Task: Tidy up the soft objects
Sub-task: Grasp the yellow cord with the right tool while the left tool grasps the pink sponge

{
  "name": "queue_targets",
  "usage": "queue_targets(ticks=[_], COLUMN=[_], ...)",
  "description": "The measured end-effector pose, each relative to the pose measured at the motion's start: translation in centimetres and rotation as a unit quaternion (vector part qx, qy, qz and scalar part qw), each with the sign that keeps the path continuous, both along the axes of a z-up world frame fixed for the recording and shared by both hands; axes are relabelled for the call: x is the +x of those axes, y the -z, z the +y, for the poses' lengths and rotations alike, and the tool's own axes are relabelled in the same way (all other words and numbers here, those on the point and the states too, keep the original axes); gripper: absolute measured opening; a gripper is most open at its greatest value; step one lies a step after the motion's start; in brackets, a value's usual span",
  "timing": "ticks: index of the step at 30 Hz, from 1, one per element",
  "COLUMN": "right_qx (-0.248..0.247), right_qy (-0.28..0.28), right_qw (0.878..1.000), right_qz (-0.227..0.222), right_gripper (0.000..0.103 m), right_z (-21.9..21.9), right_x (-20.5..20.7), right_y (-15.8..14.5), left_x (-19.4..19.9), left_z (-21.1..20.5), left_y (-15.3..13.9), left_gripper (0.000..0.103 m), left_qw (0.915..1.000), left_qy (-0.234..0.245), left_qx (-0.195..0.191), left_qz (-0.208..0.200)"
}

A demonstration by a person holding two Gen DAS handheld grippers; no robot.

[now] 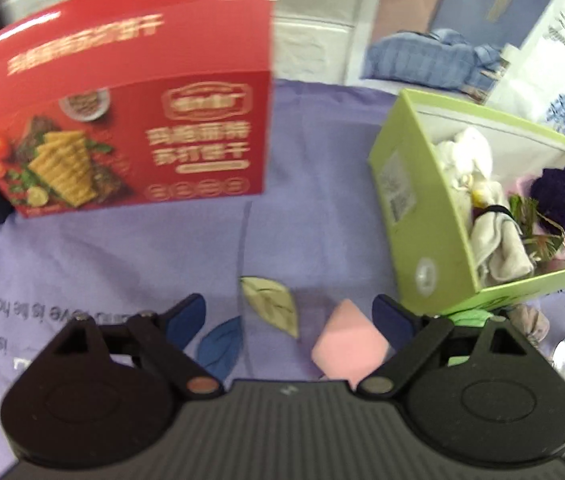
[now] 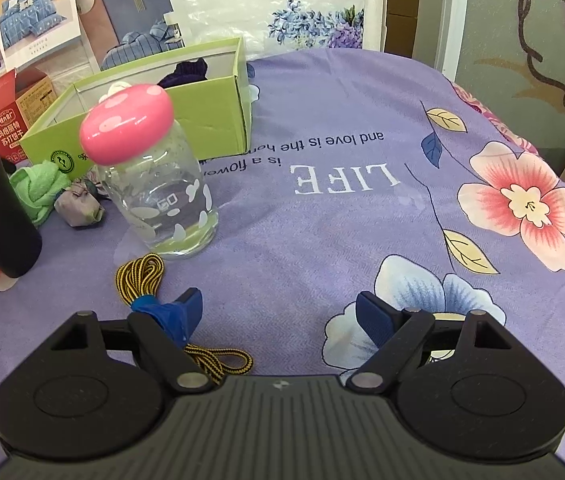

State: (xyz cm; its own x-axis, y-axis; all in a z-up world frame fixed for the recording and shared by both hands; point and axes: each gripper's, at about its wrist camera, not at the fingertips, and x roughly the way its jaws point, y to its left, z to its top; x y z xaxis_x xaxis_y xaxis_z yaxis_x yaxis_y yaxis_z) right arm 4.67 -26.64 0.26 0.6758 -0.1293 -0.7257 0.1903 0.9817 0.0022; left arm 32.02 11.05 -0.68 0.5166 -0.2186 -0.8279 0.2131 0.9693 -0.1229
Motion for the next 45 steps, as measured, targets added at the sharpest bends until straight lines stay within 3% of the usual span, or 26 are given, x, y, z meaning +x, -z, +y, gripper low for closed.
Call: queue_targets(ticks=[6,10,14,20,27,32,37,40,43,45], right_qx=[0.004,0.018,0.037,0.042,0.060,0.066,0.031,0.021,0.015,-0.021], right_qy=[0.002,-0.006,-0.026,-0.039,-0.035,-0.112,-0.152,-0.163,-0.174,-0.192], right_qw=[1.000,1.000,0.999,0.998,0.998,0.991,0.988,0.986,0.984,0.981], right_qz=[0.002,0.013,0.005,0.012,0.005,-0.012,0.027,0.027,0.034,0.031], right_gripper=[0.070,0.070,0.070,0.070,0.071,0.071,0.071,0.072,0.073,0.074], right_z=[0.0,0.4,0.8,1.1,0.3,2.2,3.8,4.1,4.3,4.9], right_x=[0.0,0.1,-0.2,0.2,0.2,0.3,1.3,2.3,3.6,3.4], right_y=[0.3,1.2,1.4,1.9,2.2,1.2,2.7,3.1,3.5,3.9], left_x=[1.3,1.8,0.9,0.5,1.1,0.4,0.4,0.5,0.6,0.5], left_z=[-3.1,-4.3,-4.4,-4.4,-4.8,-4.9,-5.1,-5.0,-5.0,-5.0], left_y=[2.9,3.7,3.9,3.4,3.2,3.0,3.1,3.2,3.5,3.8], left_gripper=[0.091,0.091,0.091,0.076,0.068,0.068,0.070,0.075,0.088,0.088], left_qw=[0.9990,0.9982,0.9975,0.9977,0.9970,0.9967,0.9969,0.9971,0.9972,0.9974], left_qy=[0.029,0.024,0.021,0.006,0.003,0.004,0.003,0.005,0.005,0.008], left_qx=[0.010,0.053,0.066,0.052,0.046,0.047,0.049,0.050,0.052,0.053], left_qz=[0.033,0.015,0.013,0.043,0.063,0.066,0.061,0.057,0.054,0.048])
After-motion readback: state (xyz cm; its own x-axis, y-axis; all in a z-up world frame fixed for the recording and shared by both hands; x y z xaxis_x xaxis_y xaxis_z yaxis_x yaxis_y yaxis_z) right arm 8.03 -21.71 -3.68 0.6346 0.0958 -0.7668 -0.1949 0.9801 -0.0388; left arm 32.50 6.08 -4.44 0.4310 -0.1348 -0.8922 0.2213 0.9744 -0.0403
